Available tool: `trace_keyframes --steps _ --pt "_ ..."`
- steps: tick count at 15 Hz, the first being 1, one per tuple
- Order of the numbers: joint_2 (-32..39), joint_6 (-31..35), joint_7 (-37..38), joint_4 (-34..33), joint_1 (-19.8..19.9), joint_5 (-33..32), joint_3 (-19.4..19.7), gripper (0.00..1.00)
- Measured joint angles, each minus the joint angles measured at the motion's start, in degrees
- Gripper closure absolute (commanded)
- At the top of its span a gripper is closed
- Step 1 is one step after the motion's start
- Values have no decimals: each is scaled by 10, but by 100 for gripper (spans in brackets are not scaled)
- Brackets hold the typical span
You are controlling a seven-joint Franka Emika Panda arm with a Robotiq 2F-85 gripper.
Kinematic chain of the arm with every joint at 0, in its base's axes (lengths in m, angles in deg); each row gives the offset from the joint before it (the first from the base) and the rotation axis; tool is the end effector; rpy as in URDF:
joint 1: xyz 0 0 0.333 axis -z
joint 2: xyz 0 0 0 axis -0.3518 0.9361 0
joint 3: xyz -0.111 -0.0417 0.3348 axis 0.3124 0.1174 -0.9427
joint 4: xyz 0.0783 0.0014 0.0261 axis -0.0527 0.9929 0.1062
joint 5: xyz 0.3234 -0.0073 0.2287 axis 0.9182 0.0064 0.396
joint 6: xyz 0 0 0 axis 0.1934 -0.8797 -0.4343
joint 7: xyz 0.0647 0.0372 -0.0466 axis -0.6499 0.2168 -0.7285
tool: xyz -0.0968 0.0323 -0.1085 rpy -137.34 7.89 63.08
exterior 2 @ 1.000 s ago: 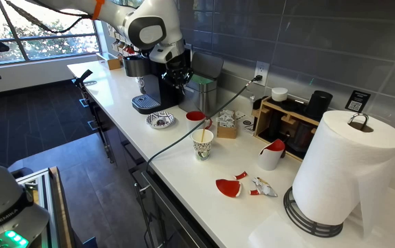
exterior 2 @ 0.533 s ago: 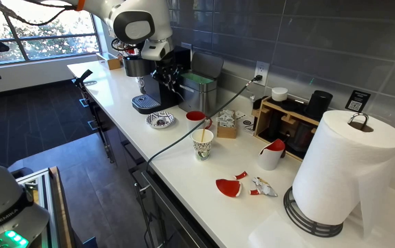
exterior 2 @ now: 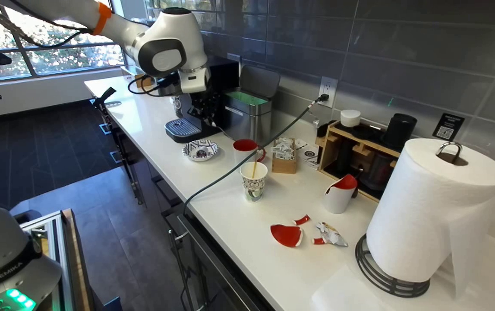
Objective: Remove the silver spoon from the mug and put it on the counter
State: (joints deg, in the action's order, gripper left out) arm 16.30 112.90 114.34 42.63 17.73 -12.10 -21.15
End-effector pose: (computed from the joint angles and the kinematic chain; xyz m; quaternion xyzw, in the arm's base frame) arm 0.5521 0.0573 0.4226 -0.7773 0.6102 -0.0690 0.1368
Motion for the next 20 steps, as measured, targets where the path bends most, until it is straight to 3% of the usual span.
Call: trace_keyframes --steps 8,13,20 --pt "51 107 -224 33 0 34 0 98" --pt "81 113 -334 35 1 59 0 98" --pt "128 208 -351 34 3 119 4 98"
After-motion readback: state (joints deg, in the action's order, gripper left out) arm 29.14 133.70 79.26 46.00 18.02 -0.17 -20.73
